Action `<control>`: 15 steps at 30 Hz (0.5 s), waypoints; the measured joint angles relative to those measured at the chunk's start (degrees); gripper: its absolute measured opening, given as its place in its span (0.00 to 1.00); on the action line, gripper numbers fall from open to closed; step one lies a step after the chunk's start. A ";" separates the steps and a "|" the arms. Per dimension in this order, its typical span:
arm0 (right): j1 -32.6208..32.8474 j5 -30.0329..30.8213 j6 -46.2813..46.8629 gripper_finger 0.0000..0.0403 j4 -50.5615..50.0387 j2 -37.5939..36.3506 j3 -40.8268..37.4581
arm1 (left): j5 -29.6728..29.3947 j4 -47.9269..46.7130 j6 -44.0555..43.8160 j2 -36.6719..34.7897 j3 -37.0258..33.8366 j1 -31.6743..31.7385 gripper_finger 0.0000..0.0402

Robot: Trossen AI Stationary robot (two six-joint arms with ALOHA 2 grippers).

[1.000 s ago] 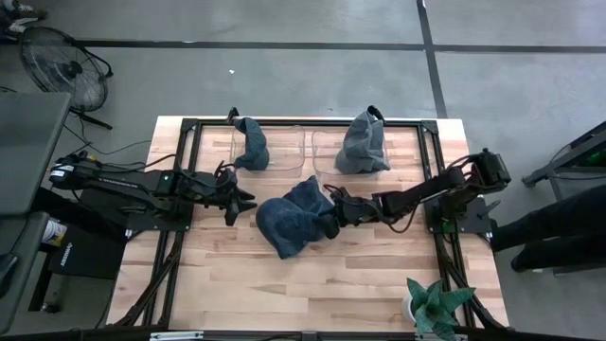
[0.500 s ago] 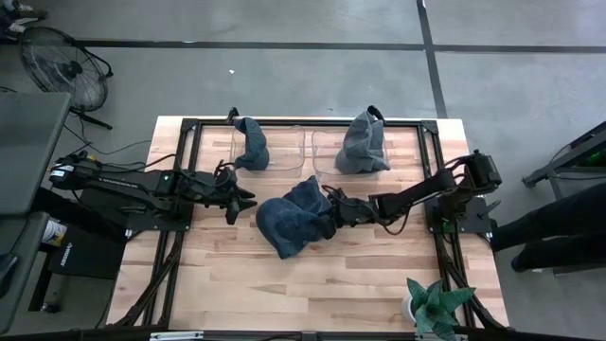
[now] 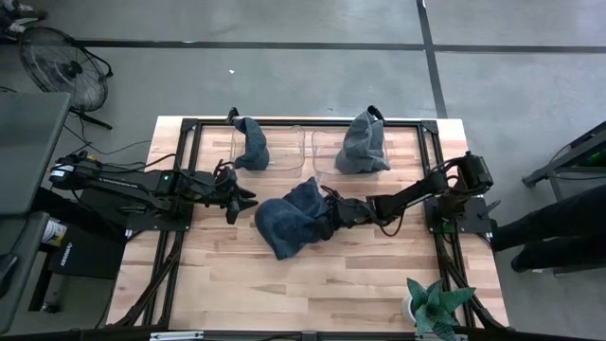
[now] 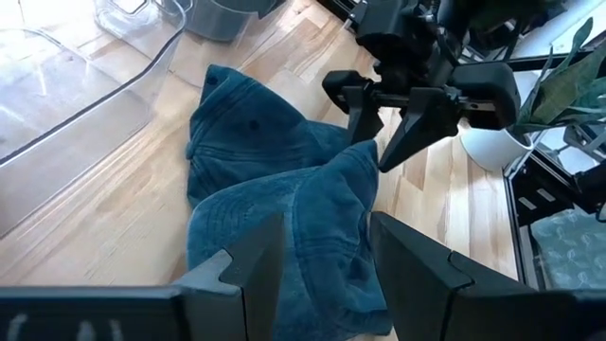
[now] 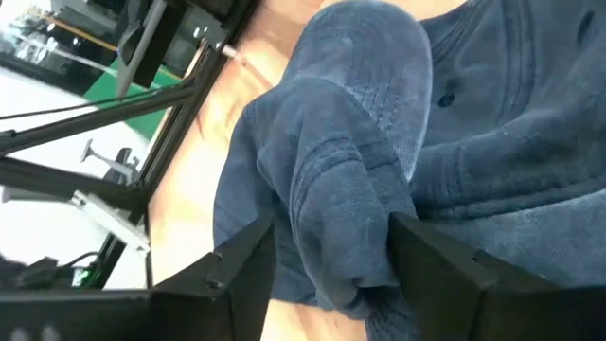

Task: Pick & Place hat
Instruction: Put the left blue cap into the left transparent bin

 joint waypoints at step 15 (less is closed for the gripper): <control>0.02 -5.98 -2.93 0.02 4.49 -1.27 0.02 | 0.59 0.11 -0.29 0.00 -0.02 0.00 0.39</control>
